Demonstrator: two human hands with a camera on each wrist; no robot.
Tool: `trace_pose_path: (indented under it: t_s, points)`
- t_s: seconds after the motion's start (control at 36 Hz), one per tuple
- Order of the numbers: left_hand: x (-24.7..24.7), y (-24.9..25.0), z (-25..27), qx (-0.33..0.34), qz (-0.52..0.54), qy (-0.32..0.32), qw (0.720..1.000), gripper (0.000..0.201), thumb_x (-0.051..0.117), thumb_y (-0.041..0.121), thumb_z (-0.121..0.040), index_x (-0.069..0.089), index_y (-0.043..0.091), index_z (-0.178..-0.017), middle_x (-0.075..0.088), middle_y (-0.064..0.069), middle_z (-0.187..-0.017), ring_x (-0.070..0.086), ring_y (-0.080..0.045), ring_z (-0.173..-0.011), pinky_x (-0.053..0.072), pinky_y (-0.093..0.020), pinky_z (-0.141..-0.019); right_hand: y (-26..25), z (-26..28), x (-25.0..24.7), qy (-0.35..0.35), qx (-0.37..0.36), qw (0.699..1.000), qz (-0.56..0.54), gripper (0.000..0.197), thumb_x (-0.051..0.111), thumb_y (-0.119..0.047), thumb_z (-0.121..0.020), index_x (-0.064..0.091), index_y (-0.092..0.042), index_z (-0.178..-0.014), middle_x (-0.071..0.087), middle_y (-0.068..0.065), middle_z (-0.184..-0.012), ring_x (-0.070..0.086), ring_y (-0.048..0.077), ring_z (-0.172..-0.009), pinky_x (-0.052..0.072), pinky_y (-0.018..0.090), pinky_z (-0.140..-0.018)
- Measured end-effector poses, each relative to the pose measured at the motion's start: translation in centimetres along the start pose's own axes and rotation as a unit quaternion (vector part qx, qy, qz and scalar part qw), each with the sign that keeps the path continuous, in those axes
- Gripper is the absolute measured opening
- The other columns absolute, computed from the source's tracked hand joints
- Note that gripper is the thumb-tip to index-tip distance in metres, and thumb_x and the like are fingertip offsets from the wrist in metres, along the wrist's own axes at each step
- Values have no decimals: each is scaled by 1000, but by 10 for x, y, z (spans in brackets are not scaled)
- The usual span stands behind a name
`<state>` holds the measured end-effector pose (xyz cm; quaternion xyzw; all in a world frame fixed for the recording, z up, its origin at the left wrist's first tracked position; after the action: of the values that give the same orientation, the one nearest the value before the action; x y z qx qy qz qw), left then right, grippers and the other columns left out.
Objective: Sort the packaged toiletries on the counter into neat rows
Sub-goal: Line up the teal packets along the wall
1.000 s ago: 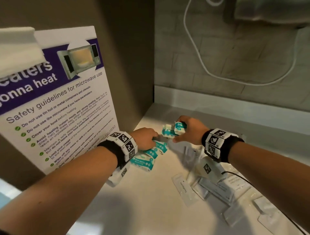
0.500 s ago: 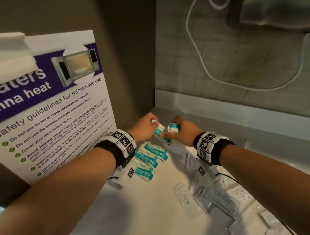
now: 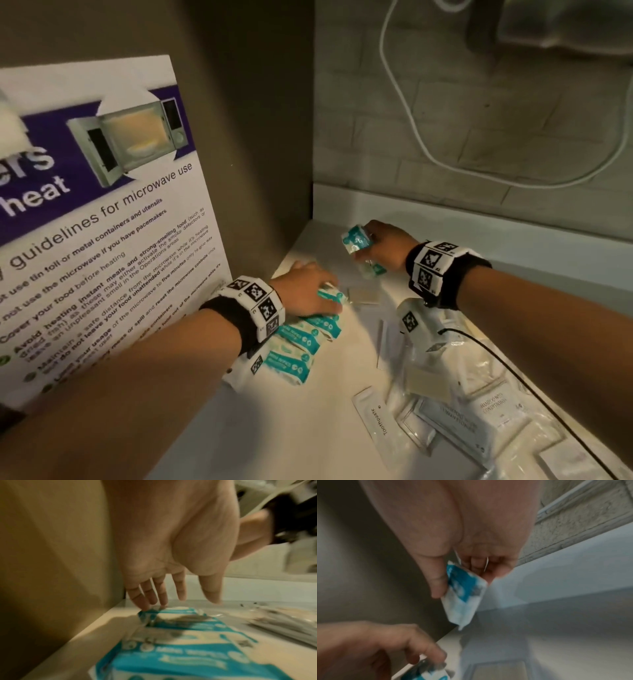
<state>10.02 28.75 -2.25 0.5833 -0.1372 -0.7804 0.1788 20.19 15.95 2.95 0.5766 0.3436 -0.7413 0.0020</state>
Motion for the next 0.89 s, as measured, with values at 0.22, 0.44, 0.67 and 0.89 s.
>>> trace_pose_path:
  t_s: [0.22, 0.44, 0.67, 0.89]
  points:
    - [16, -7, 23, 2, -125, -38, 991, 81, 69, 52, -82, 31, 34, -151, 25, -1, -156, 22, -26, -141, 29, -44, -114, -4, -20, 20, 4, 64, 992, -107, 42, 77, -24, -77, 58, -8, -111, 66, 14, -110, 66, 27, -93, 56, 33, -72]
    - [4, -20, 36, -24, -123, 25, 992, 75, 71, 47, -83, 41, 20, -146, 41, -3, -146, 48, -22, -127, 41, -35, -106, -8, -23, 71, -18, 153, 949, -274, 45, 74, -19, -83, 38, -14, -110, 60, 20, -113, 71, 35, -80, 57, 31, -45]
    - [17, -26, 51, -27, -184, -2, 983, 69, 45, 50, -98, 25, 17, -154, 21, -6, -162, 27, -25, -145, 27, -37, -118, -16, -30, 85, -23, 79, 996, 41, 76, 72, -52, -77, 45, -12, -135, 48, 12, -134, 55, 32, -116, 48, 40, -97]
    - [27, -29, 46, -61, -199, -63, 976, 65, 27, 41, -105, 5, 6, -156, -1, -14, -164, 1, -26, -152, 12, -39, -121, -52, -21, 96, -100, -127, 981, 108, 42, 64, -27, -91, 62, -11, -129, 62, 7, -132, 58, 24, -119, 43, 33, -105]
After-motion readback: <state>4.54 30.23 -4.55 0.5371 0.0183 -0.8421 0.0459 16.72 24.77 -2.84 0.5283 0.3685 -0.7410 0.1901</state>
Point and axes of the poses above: each hand's wrist, its own z-axis away from the middle knuckle, its own x-axis out of the palm, y = z × x, the point moved 6 cm from there along -z, towards the middle knuckle
